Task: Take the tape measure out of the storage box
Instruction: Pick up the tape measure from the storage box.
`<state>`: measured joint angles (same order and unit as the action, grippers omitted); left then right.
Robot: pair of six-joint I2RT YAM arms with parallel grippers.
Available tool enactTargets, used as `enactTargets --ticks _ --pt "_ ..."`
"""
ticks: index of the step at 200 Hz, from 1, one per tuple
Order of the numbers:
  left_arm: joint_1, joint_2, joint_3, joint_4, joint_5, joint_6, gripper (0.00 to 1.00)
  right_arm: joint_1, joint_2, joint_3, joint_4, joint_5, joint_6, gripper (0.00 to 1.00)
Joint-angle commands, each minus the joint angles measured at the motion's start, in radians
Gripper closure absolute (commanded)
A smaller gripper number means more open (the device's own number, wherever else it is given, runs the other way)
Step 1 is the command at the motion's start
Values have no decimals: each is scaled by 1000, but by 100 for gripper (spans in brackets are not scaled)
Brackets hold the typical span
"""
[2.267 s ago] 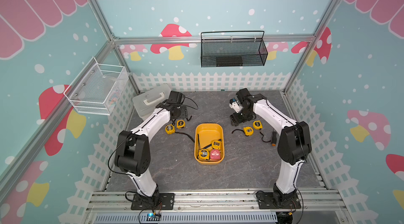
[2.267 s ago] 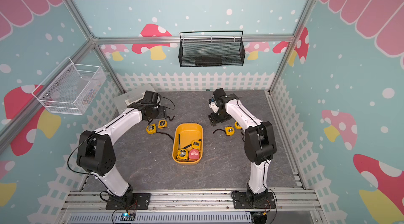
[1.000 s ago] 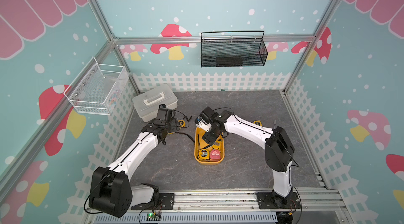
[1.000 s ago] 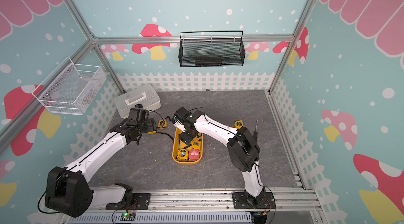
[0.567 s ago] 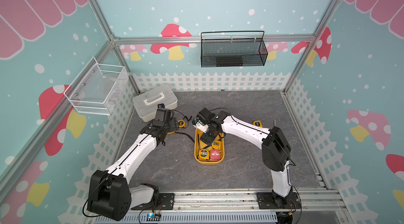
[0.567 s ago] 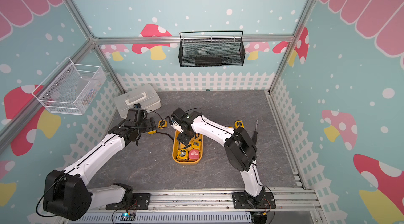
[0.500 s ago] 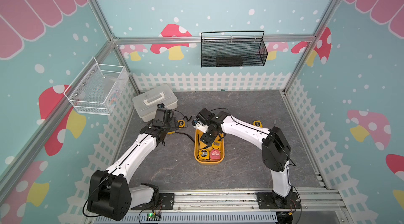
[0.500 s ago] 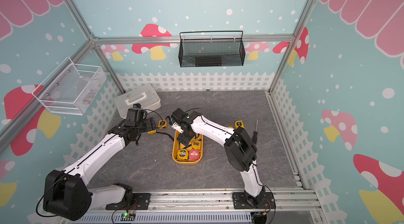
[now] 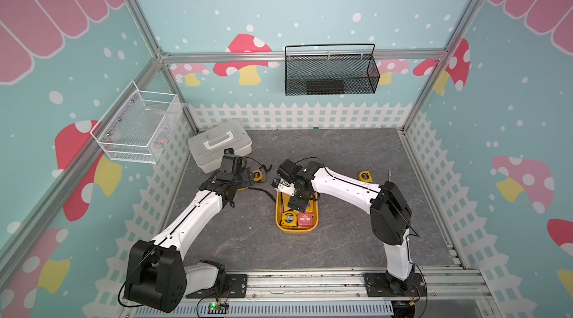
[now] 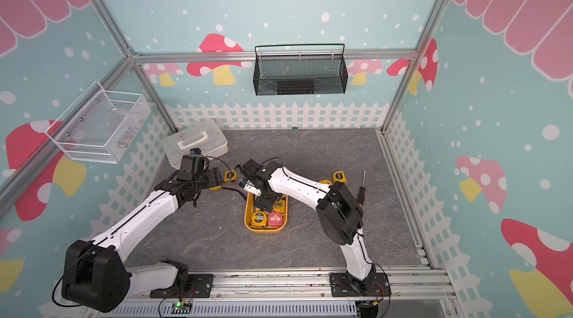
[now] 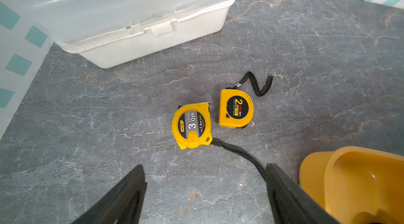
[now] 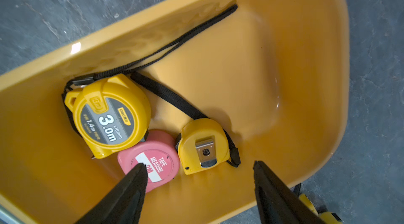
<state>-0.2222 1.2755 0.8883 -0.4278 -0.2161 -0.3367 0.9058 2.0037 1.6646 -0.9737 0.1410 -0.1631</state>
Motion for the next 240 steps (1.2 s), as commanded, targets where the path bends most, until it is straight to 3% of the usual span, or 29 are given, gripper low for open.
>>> enactTargets --ticks 1,70,146,240 --pt "9 5 -15 18 19 -10 13 13 26 -27 -33 44 -23 24" --pt "9 18 -17 19 23 -19 13 11 72 -26 -34 151 -71 26" --pt "9 18 -17 19 42 -32 13 -7 127 -11 -21 156 -104 27" --pt "9 13 -23 17 63 -48 13 -45 163 34 30 148 -140 38"
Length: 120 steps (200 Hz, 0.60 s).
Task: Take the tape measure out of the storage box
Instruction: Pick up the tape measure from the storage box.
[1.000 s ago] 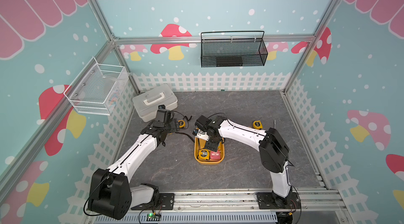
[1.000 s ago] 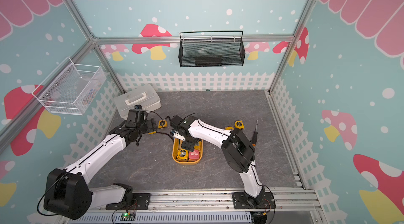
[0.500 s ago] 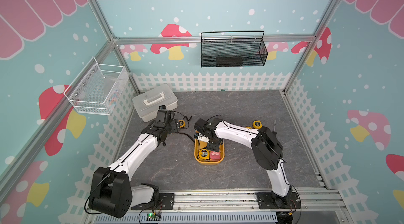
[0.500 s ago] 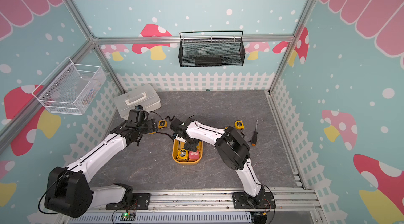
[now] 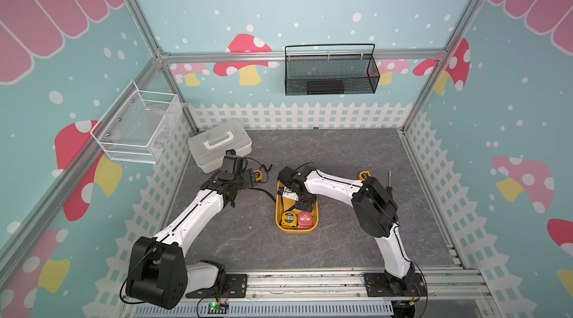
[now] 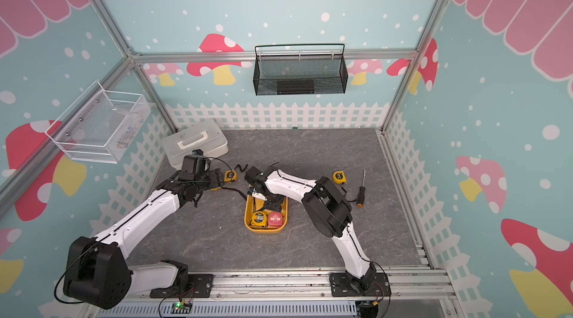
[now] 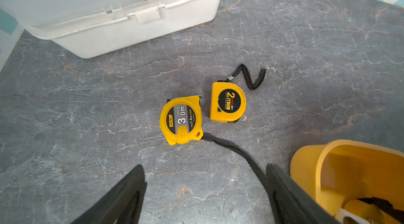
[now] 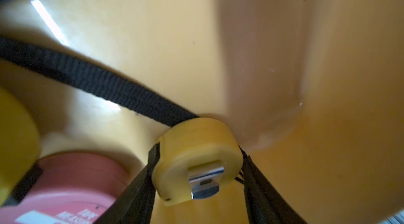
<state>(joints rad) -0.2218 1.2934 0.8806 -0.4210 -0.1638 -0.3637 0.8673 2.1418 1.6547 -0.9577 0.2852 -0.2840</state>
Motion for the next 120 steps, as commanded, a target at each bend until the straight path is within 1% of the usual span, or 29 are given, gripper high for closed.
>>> enactTargets --ticks 1,24,39,82,100,120 --pt "9 -5 -15 11 12 -20 13 -7 25 44 14 4 -19 38" --pt "9 -11 -17 12 15 -22 13 -11 42 83 18 1 -34 38" --pt "9 -15 -20 10 14 -23 13 -11 50 101 19 -2 -46 35" --pt "9 -26 -27 7 6 -21 12 -27 46 110 17 -65 -71 28" --pt "10 -26 -25 7 7 -21 12 -37 42 111 4 -104 -74 26" --pt "9 -22 -25 9 8 -21 12 -49 44 107 -3 -121 -72 25"
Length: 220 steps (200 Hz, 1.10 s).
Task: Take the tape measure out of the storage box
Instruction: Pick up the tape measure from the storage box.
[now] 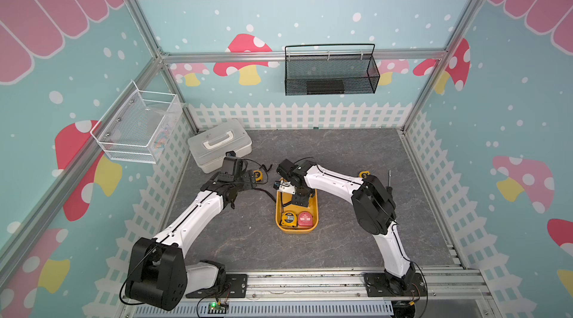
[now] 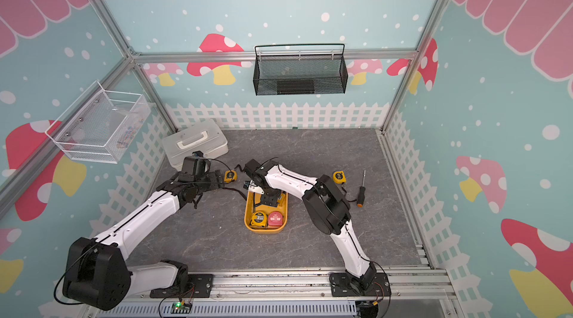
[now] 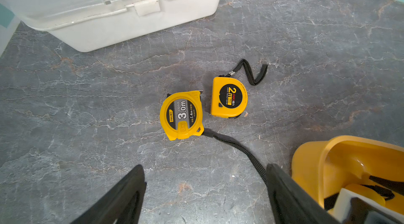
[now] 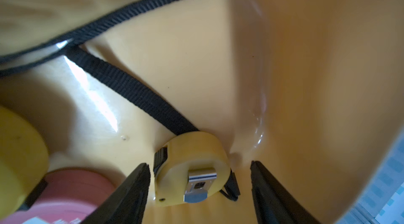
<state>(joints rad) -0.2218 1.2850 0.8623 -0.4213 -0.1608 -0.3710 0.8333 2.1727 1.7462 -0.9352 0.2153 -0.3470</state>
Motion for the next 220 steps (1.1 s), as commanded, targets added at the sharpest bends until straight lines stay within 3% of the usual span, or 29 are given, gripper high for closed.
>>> enactTargets --ticks 1,102,179,220 --pt "9 -13 -6 9 5 -14 12 -15 12 15 -26 -53 -9 25" --pt "9 -3 -5 8 8 -14 12 -38 59 13 -57 -93 -6 26" --pt "10 -4 -4 7 4 -13 12 -45 59 9 -59 -105 4 45" --pt "9 -2 -5 9 2 -16 12 -45 45 10 -59 -110 12 50"
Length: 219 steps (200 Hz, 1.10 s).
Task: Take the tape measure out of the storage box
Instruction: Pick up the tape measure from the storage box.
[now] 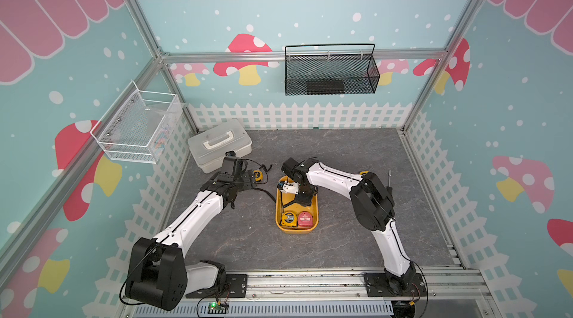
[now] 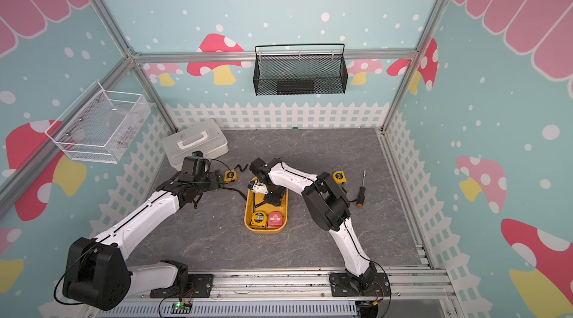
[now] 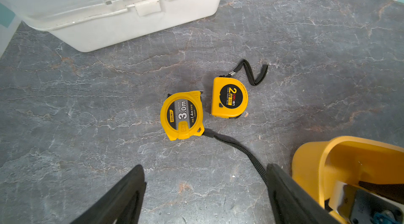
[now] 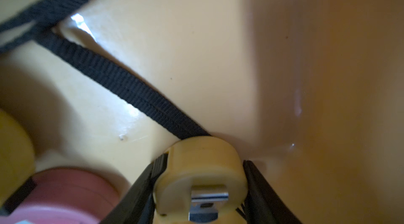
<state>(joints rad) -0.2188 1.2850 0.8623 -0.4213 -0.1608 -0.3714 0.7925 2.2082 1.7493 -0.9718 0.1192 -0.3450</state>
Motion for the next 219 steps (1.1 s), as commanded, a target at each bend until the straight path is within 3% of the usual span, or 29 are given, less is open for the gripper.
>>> enactTargets --ticks 1,219 --pt "7 -2 -4 9 2 -15 12 -4 8 7 -22 -13 10 50" --pt "7 32 21 -8 11 -15 12 -56 -122 109 -11 -93 37 57"
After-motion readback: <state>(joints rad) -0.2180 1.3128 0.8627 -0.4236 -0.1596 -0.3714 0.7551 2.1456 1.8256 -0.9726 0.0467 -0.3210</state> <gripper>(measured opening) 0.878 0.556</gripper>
